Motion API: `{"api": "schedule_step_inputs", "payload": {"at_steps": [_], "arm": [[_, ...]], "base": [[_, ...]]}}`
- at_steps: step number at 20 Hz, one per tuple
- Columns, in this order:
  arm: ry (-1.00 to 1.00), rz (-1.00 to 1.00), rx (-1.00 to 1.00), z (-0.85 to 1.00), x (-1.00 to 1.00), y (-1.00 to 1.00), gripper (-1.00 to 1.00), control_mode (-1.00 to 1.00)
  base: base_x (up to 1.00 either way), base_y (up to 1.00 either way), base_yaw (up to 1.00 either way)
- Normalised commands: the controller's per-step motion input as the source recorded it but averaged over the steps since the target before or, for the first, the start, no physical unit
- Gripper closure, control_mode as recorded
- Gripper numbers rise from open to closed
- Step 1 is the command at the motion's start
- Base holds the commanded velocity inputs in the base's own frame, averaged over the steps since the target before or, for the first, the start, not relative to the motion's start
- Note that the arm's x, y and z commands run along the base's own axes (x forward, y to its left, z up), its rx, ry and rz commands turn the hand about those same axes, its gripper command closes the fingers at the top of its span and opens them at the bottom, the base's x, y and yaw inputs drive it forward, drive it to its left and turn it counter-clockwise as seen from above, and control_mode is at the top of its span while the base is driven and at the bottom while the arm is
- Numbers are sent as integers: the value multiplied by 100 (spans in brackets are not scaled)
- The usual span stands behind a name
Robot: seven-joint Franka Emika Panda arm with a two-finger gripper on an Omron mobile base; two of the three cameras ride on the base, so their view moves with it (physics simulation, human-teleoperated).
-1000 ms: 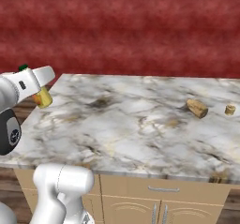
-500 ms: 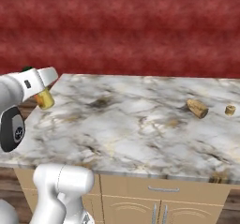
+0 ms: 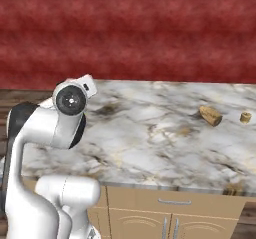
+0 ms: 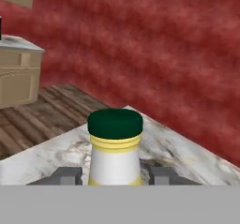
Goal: Move the condiment bottle and mustard from the cabinet to the dining counter.
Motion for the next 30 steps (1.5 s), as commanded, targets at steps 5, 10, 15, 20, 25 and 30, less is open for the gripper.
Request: {"api": "schedule_step_inputs", "payload": {"at_steps": [5,10,15,20,25,30], "arm": [[3,43,4,-55,66,-79,100,-100],[15,28,7,-44,48,-49,100,-100],[24,18,0,-44,49,-9,100,-100],[12,14,1,-47,38,-30,100,-100],[1,10,0,-39,14,-28,100,-100],[0,6,0,-32,0,-11,100,-100]], "base": [[0,0,0],[0,0,0],[0,0,0],[0,0,0],[0,0,0],[0,0,0]]}}
